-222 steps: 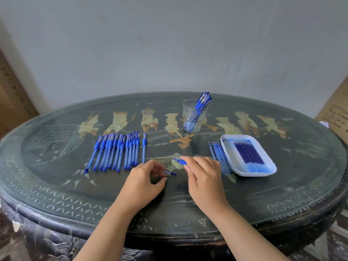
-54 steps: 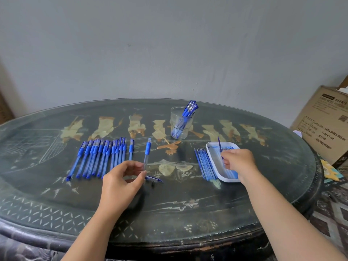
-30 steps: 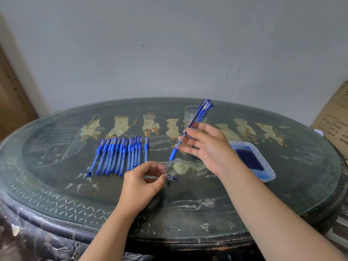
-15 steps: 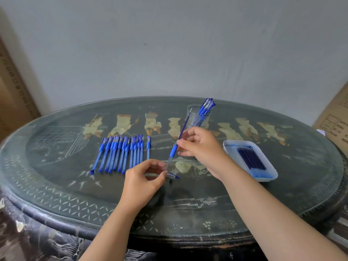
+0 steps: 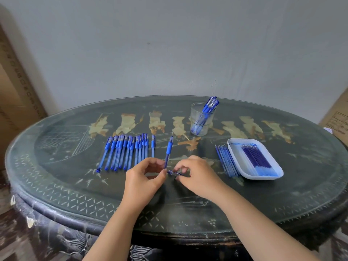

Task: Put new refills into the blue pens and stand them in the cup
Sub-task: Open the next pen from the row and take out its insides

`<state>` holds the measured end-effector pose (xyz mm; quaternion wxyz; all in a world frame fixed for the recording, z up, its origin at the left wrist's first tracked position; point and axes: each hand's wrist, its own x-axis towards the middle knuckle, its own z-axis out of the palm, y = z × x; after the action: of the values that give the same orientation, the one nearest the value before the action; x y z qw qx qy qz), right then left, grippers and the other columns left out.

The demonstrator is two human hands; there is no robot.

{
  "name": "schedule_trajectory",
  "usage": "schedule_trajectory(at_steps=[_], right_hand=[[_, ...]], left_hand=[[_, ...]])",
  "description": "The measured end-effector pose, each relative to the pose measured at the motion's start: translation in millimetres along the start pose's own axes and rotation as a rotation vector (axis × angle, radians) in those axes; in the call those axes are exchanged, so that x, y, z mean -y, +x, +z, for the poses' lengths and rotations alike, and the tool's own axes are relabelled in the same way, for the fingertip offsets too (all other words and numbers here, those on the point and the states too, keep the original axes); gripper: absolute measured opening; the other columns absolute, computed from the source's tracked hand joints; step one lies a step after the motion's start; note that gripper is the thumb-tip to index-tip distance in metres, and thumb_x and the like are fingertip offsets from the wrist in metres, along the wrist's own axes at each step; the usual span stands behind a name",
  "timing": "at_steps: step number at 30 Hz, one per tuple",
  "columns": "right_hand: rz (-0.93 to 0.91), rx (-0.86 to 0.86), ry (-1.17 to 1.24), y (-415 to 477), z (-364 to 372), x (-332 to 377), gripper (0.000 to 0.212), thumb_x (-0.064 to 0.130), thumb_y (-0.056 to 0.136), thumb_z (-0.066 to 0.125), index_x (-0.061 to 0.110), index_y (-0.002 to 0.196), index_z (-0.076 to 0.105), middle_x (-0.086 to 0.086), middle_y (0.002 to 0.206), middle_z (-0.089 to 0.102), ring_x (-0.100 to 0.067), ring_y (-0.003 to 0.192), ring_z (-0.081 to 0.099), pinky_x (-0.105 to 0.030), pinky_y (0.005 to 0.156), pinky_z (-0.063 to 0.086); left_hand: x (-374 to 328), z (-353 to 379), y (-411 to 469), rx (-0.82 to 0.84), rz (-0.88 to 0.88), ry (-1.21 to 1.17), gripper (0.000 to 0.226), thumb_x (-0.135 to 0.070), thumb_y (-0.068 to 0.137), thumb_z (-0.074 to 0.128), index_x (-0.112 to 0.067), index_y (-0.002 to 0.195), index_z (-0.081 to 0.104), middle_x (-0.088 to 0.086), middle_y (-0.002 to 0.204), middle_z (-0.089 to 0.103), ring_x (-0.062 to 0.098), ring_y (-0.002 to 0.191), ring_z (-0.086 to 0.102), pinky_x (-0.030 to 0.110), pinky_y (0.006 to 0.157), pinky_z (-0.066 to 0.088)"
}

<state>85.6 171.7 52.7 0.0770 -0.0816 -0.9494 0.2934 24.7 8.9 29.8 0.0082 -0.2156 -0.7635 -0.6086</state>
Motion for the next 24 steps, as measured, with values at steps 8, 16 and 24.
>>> schedule_trajectory(at_steps=[8,16,24], right_hand=[[-0.008,0.011,-0.052,2,7,0,0.005,0.02,0.089,0.068,0.02,0.094,0.07,0.011,0.089,0.047,-0.003,0.076,0.049,-0.013,0.067,0.037],[0.158,-0.283,0.771,13,-53,26,0.007,0.005,0.087,0.068,0.009,0.092,0.069,-0.006,0.083,0.074,-0.01,0.073,0.07,-0.018,0.068,0.055],[0.087,-0.197,0.604,20,-63,32,0.012,0.007,0.086,0.07,0.019,0.086,0.07,-0.006,0.087,0.073,-0.019,0.086,0.071,-0.028,0.075,0.058]], left_hand=[[0,-1,1,0.022,0.008,0.018,0.021,-0.003,0.078,0.077,-0.02,0.09,0.071,-0.011,0.086,0.073,0.0,0.081,0.068,0.009,0.071,0.051],[0,1,0,0.067,0.026,0.011,0.019,-0.003,0.078,0.078,-0.018,0.088,0.072,-0.01,0.083,0.073,0.002,0.079,0.068,0.01,0.069,0.051],[0,1,0,0.083,0.044,0.006,0.021,-0.003,0.078,0.078,-0.021,0.087,0.071,-0.014,0.084,0.072,0.004,0.08,0.069,0.013,0.068,0.053]])
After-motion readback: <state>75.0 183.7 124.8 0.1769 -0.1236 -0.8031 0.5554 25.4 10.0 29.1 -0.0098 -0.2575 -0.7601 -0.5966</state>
